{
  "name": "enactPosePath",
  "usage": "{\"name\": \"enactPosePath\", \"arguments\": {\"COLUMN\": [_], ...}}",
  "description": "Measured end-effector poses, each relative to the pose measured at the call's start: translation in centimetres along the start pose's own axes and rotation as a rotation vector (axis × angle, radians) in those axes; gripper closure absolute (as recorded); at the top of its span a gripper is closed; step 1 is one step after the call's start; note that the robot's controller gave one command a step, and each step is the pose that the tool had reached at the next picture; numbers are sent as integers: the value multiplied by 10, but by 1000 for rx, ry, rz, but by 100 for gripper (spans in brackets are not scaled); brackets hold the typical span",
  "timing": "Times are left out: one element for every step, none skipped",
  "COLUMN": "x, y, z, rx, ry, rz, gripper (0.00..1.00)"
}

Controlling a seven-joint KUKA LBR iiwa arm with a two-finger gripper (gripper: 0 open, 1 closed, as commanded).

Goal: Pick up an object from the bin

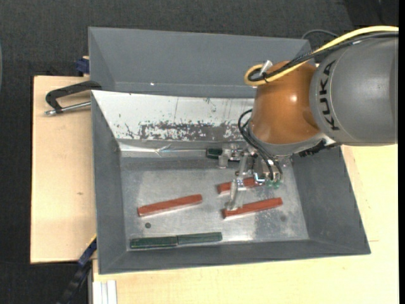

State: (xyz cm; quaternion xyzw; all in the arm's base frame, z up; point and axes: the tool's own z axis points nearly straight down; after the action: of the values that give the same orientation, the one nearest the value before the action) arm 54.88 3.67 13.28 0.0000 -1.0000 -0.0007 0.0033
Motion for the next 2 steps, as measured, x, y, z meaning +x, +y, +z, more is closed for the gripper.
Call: {"name": "enactPosePath", "arguments": {"x": [-2,4], "y": [0,66], "z": [-4,27], "rx": [0,1], "ry": [-8,-8], "rz": [1,-87], "gripper": [0,0]}}
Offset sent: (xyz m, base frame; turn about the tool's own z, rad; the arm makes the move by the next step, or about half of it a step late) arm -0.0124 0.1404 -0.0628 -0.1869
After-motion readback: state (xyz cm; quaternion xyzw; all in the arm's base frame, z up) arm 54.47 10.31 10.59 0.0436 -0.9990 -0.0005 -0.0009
